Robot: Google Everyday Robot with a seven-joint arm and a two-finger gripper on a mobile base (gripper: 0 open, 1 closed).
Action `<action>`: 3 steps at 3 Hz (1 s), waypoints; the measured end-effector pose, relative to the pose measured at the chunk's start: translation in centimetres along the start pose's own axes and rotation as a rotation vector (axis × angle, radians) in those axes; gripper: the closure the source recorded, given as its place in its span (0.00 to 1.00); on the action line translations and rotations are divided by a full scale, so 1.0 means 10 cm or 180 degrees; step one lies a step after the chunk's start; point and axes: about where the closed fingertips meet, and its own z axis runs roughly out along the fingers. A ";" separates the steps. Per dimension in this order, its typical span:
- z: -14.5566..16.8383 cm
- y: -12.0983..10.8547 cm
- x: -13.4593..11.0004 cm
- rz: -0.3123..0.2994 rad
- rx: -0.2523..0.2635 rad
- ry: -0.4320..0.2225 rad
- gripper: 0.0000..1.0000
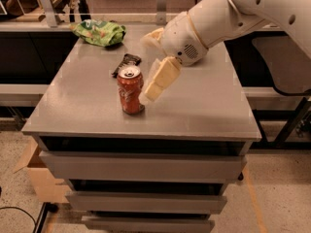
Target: Knock coke can over
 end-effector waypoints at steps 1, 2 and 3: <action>0.14 0.03 -0.05 0.0055 0.0056 -0.0110 0.00; 0.28 0.03 -0.05 0.0117 0.0111 -0.0174 0.00; 0.40 0.00 0.02 0.0196 0.0143 -0.0220 0.00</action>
Offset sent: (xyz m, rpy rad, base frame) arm 0.0043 0.0337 -0.0287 0.0934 0.0145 -0.0857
